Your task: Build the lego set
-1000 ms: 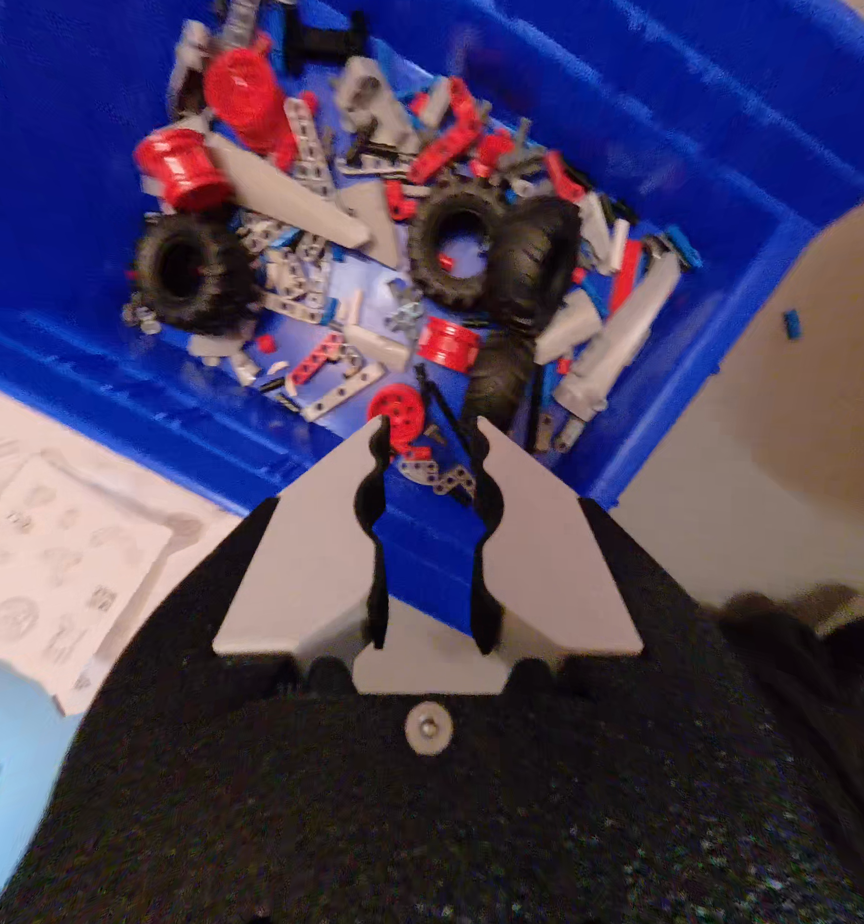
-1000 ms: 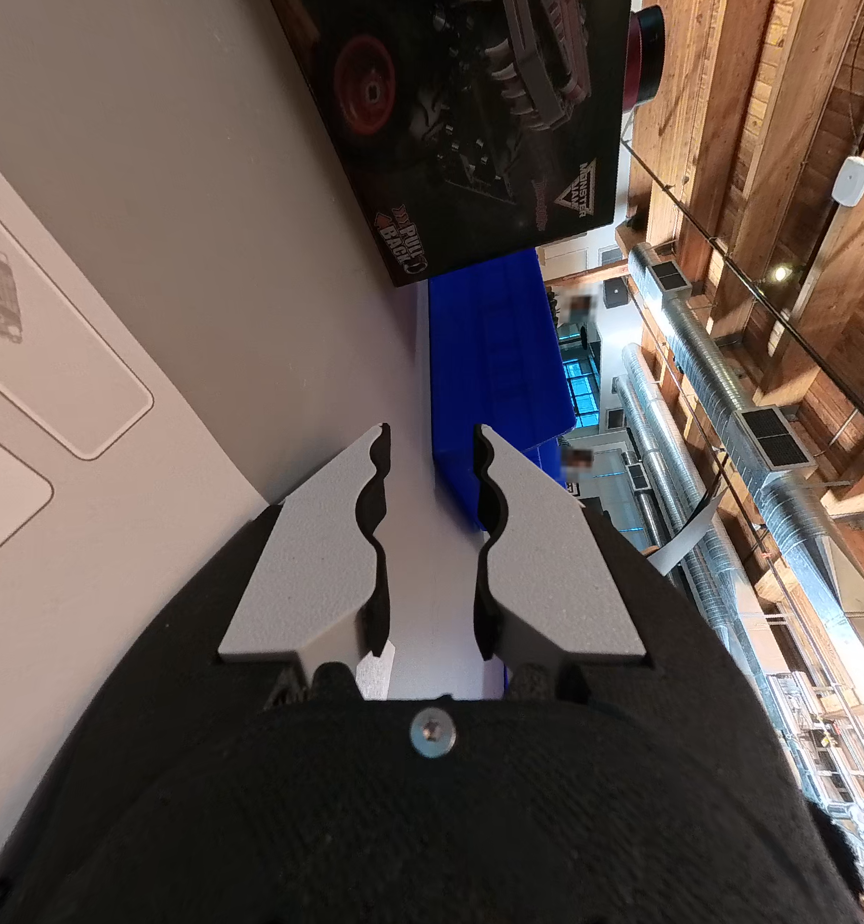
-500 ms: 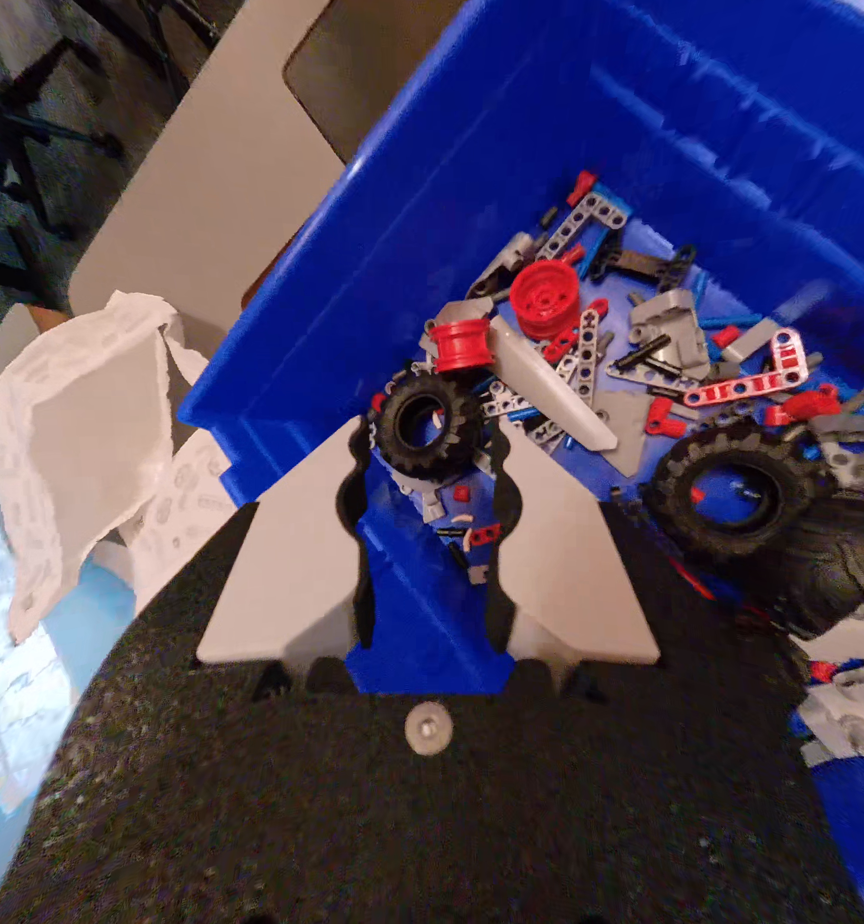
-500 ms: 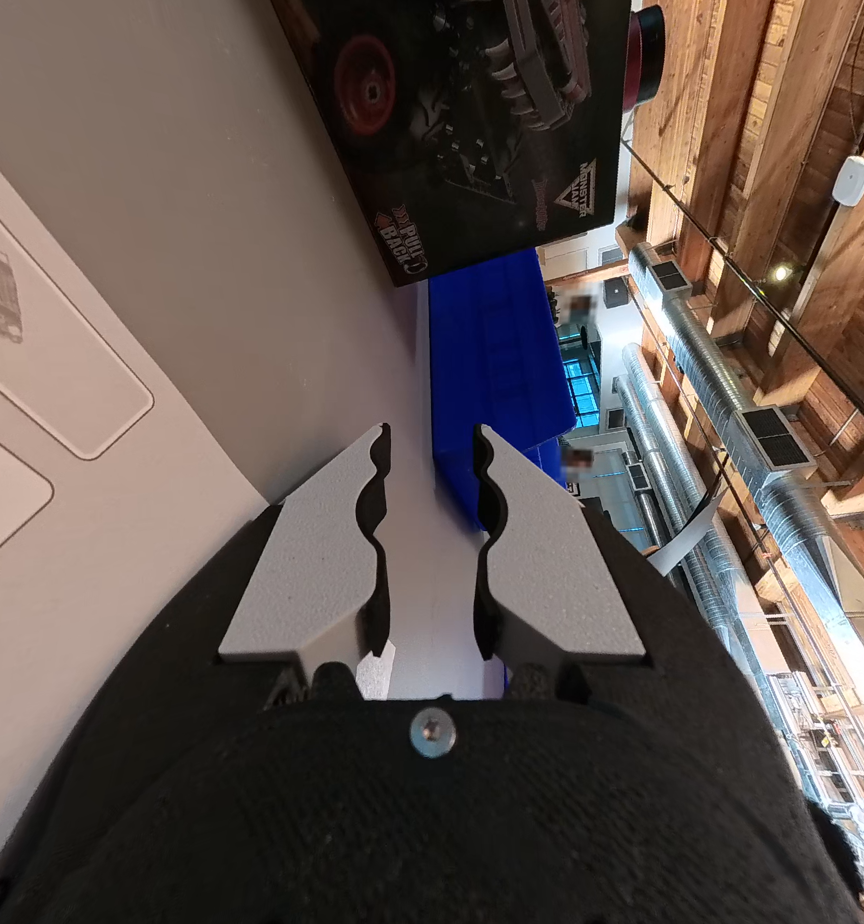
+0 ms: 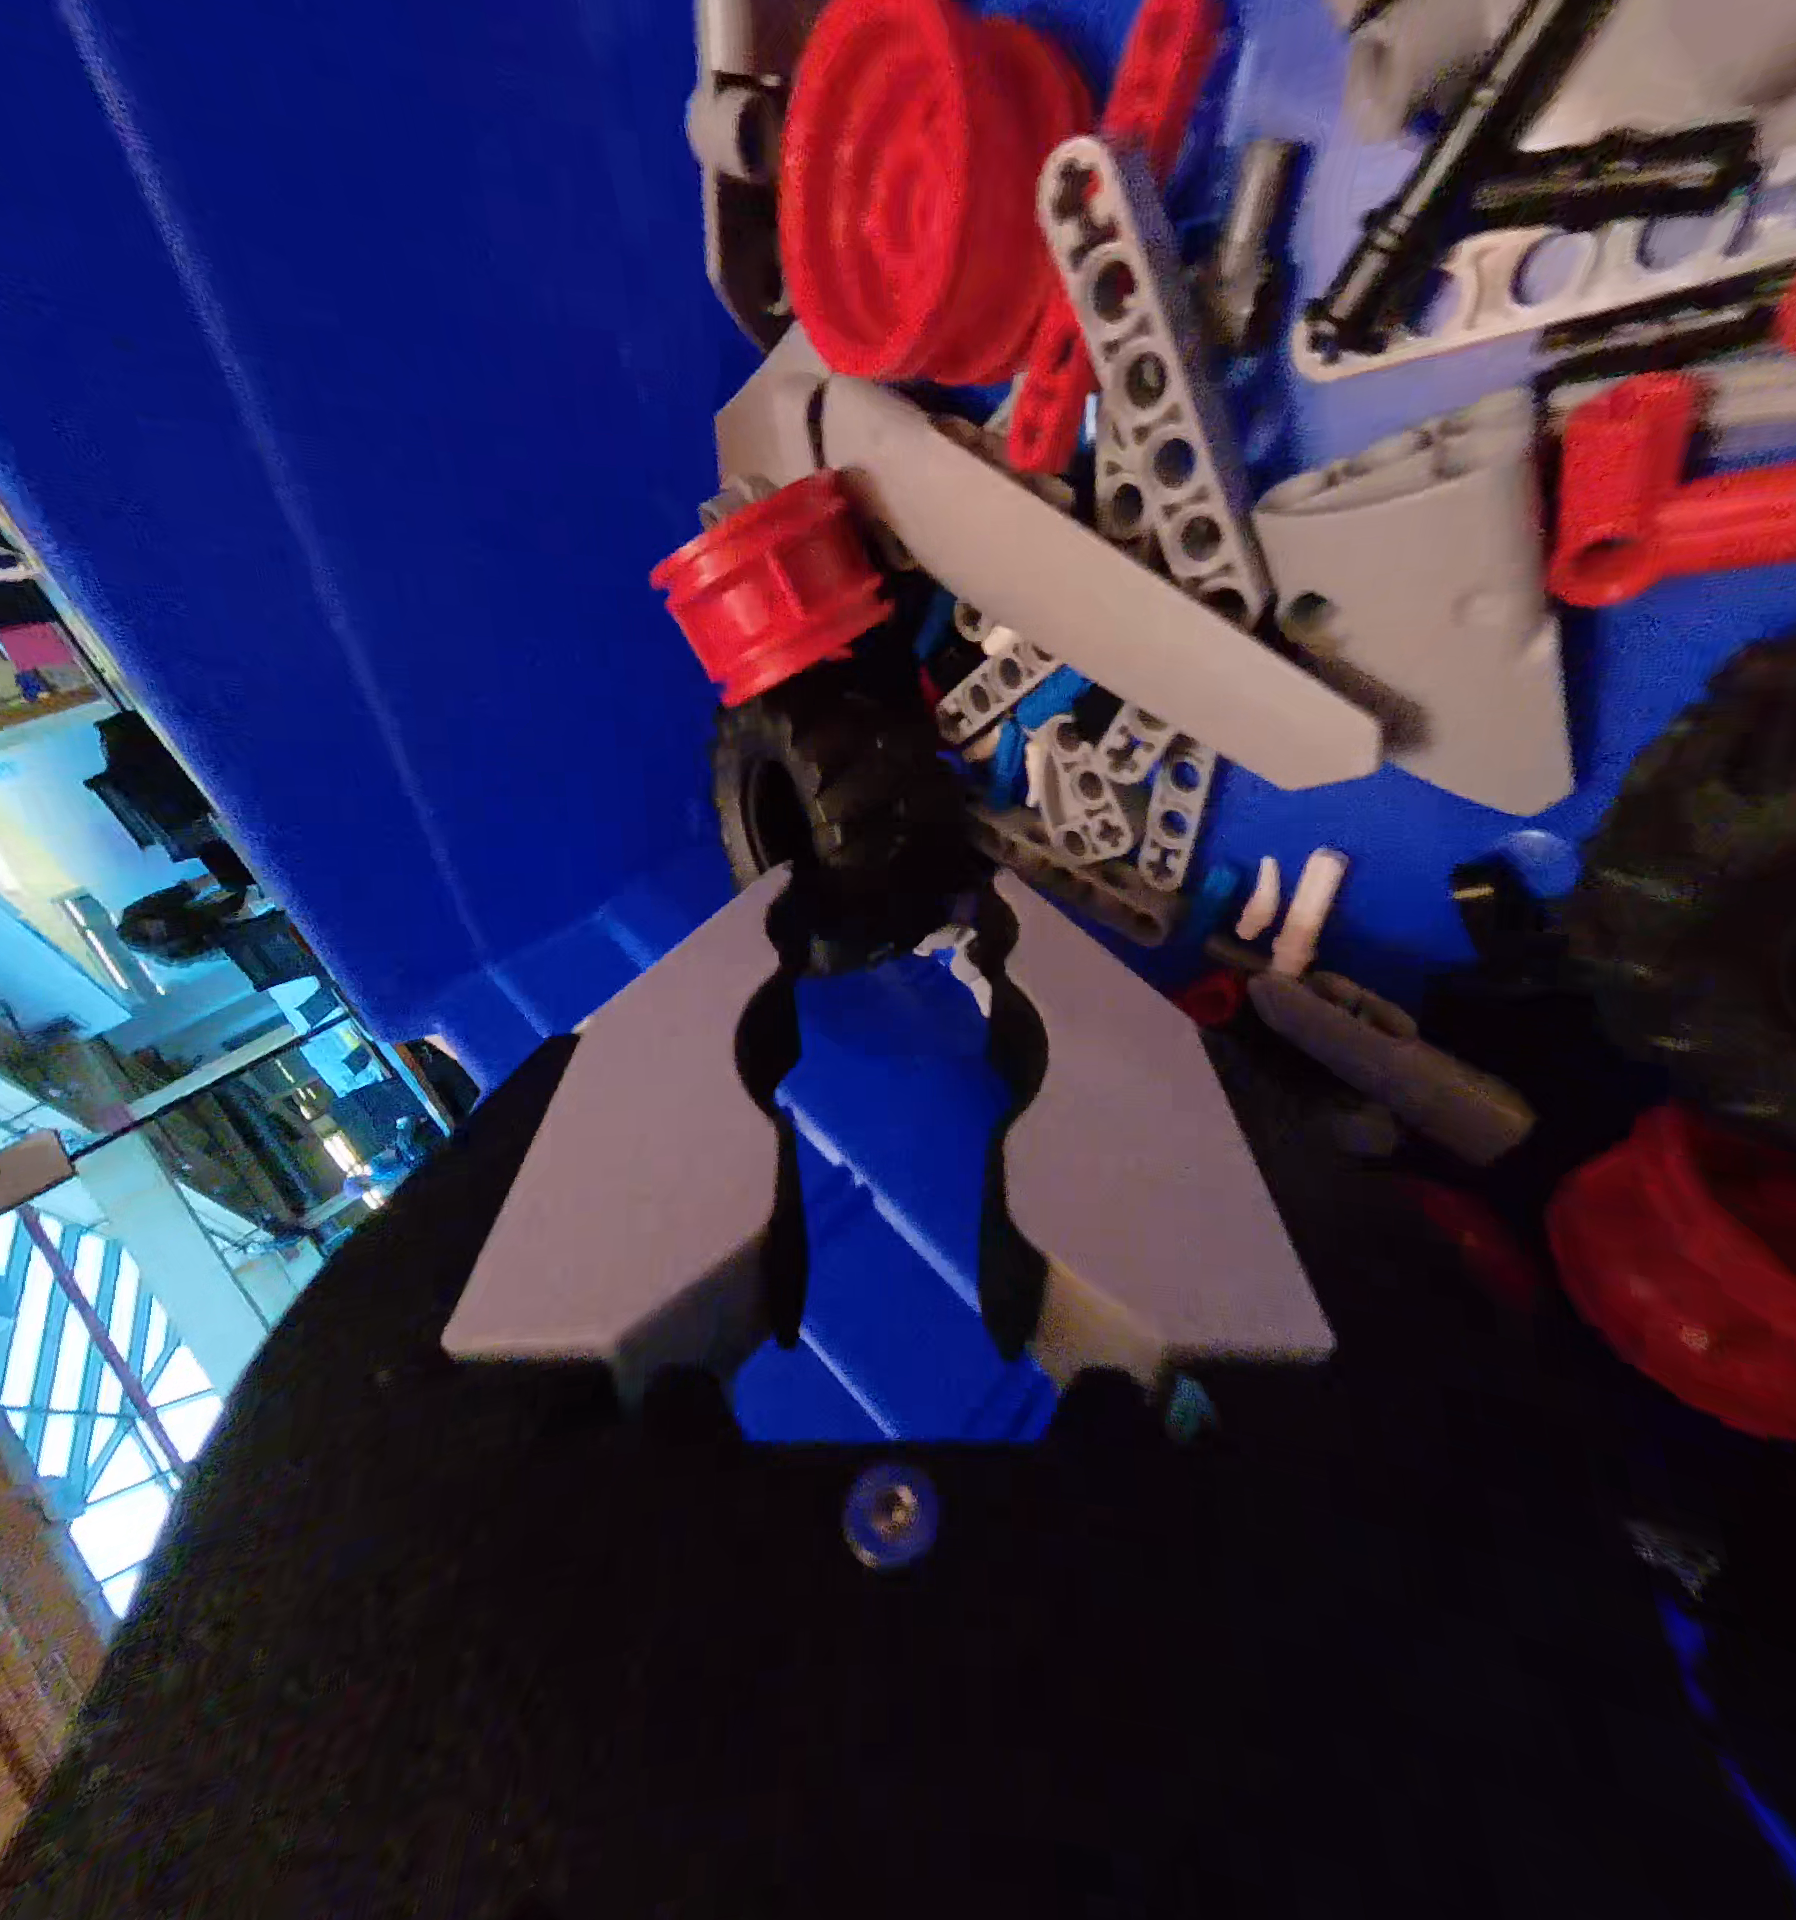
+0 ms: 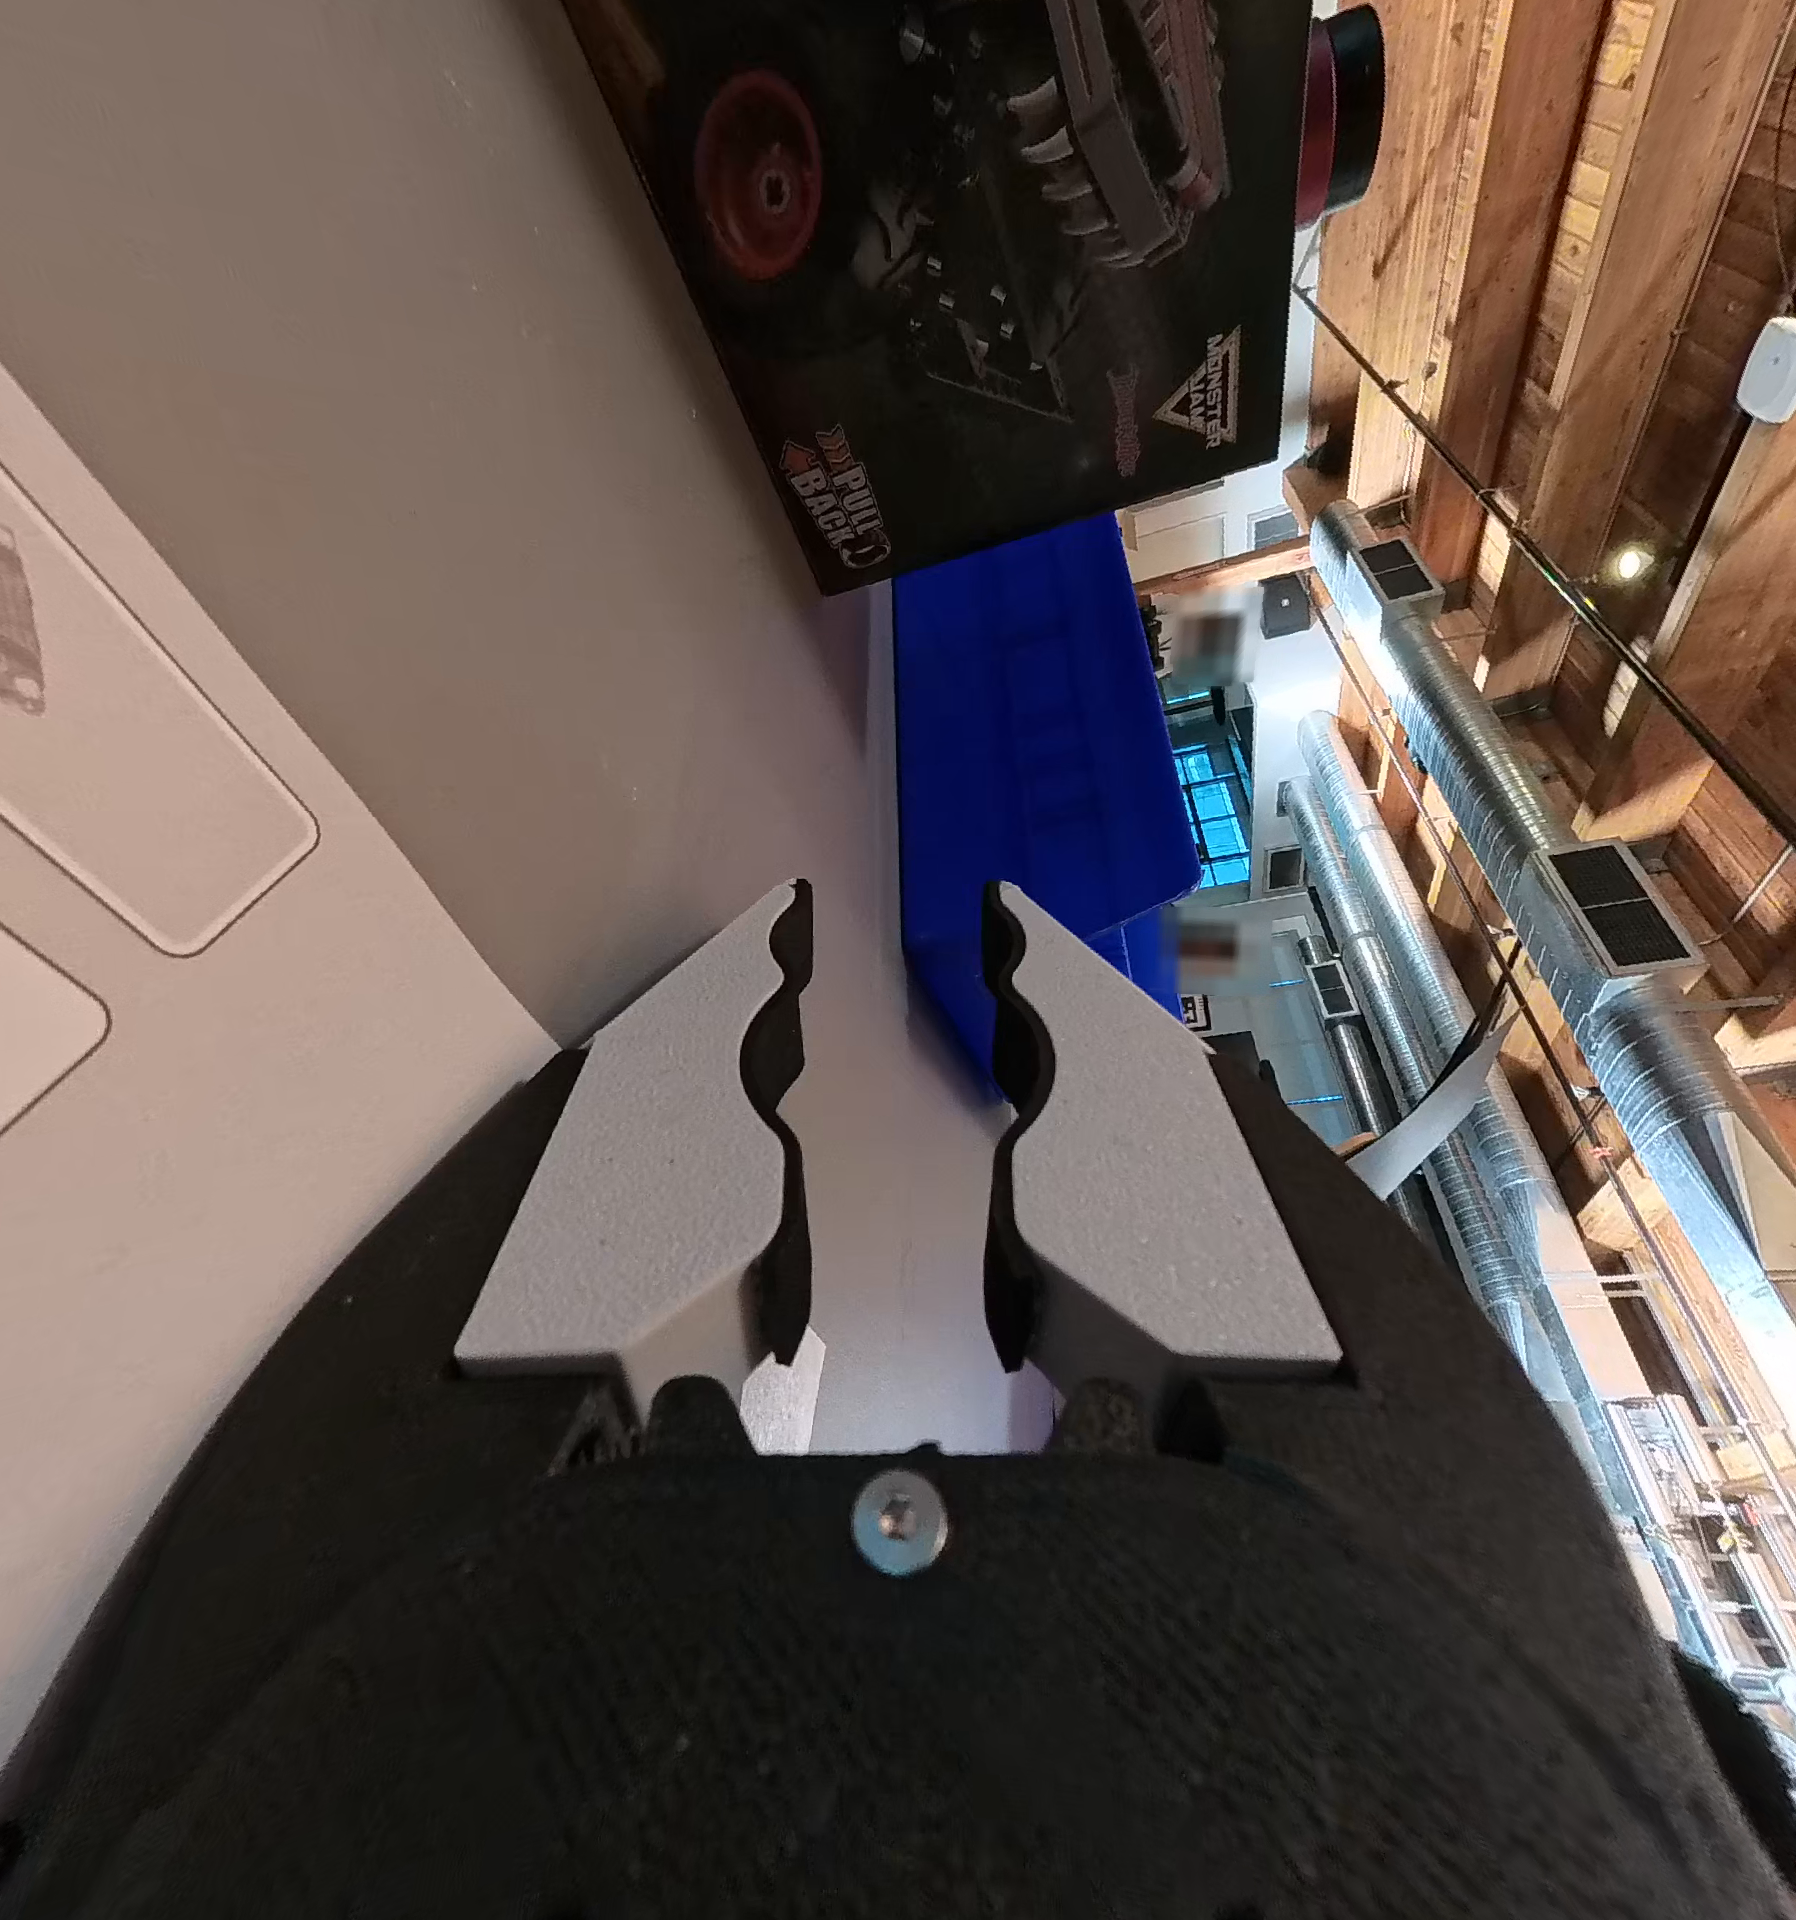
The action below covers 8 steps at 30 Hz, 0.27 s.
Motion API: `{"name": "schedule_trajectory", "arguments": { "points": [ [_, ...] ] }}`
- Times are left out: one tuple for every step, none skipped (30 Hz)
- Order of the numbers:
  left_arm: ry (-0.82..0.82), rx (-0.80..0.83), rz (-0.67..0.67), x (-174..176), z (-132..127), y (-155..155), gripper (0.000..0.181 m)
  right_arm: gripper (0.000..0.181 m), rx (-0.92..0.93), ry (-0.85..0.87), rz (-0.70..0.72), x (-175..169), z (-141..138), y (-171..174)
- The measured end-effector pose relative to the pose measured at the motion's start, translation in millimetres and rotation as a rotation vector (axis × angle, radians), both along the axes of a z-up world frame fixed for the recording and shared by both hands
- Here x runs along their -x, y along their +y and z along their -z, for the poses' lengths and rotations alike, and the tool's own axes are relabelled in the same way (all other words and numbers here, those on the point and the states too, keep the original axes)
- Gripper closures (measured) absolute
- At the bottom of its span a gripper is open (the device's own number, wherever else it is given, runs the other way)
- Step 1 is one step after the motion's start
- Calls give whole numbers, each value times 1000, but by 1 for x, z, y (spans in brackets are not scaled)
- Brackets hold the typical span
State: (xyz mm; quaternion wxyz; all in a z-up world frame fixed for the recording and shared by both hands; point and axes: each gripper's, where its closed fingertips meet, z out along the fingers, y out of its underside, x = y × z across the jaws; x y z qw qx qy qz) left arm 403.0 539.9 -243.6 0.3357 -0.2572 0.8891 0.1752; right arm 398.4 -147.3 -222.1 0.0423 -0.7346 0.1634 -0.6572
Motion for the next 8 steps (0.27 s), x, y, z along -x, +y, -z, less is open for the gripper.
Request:
{"name": "schedule_trajectory", "arguments": {
  "points": [
    [22, 0, 9, 3, 2, -1, 157, 151, 0, 0, 0, 0, 0, 0],
    [46, 23, 3, 8, 3, -3, 157, 151, 0, -1, 0, 0, 0, 0],
    [85, 79, -1, 16, 4, -8, 159, 151, 1, -1, 0, 0, 0, 0],
    [135, 167, 8, 25, 5, -18, 161, 151, 0, 0, 0, 0, 0, 0],
    [185, 263, 24, 36, 4, -29, 161, 151, 0, 0, -1, 0, 0, 0],
    [239, 341, 25, 49, 1, -38, 161, 152, -1, 0, -1, 0, 0, 0],
    [294, 393, 13, 63, -3, -41, 161, 152, -1, 0, -1, 0, 0, 0],
    [340, 432, 0, 76, -9, -43, 161, 152, 0, 0, -1, 0, 0, 0]
  ]
}}
